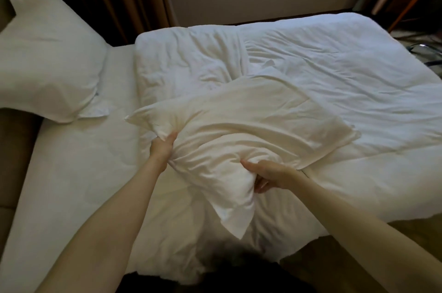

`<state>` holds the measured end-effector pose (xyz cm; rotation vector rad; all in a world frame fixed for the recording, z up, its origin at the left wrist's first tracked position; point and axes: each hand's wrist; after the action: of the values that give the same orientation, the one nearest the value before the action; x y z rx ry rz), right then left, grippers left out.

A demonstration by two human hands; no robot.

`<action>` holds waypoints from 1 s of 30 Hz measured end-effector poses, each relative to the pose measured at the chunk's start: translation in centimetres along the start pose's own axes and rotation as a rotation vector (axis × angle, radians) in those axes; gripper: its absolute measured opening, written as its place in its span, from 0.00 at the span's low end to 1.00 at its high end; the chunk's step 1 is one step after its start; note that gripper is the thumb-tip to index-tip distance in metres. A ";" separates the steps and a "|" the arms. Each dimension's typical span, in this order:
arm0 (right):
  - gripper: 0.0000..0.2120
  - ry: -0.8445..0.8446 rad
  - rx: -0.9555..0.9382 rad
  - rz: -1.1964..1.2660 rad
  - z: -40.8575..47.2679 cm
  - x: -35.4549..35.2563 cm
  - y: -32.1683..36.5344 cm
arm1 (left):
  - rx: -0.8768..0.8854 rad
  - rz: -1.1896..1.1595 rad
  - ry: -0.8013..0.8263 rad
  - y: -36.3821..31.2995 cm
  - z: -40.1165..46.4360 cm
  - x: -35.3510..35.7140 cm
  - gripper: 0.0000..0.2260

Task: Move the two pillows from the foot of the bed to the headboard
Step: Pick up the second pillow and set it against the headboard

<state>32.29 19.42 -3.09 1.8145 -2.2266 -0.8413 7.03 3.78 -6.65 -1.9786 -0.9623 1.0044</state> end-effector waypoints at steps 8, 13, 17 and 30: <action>0.11 -0.238 0.047 -0.119 0.3 -2.8 -3.6 | -0.012 -0.017 -0.004 1.9 -1.5 1.7 0.19; 0.06 -0.421 -0.052 -0.015 2.3 -6.0 -3.4 | -0.069 -0.120 -0.021 2.0 -1.2 2.8 0.17; 0.07 -0.525 -0.175 -0.132 4.5 -8.7 -1.0 | -0.093 -0.098 -0.034 1.6 -0.4 2.9 0.21; 0.20 -0.398 -0.501 -0.693 18.4 -15.0 13.6 | -0.271 -0.073 -0.170 1.6 4.8 3.6 0.16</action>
<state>16.28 41.06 -8.09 2.2794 -1.2941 -1.8161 4.92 7.29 -11.38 -2.0820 -1.3140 1.0599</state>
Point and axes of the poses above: each hand's wrist, its own z-axis towards the middle knuckle, its own x-axis out of the palm, y = z × x, and after that the axes turned 1 degree about -y, right-handed
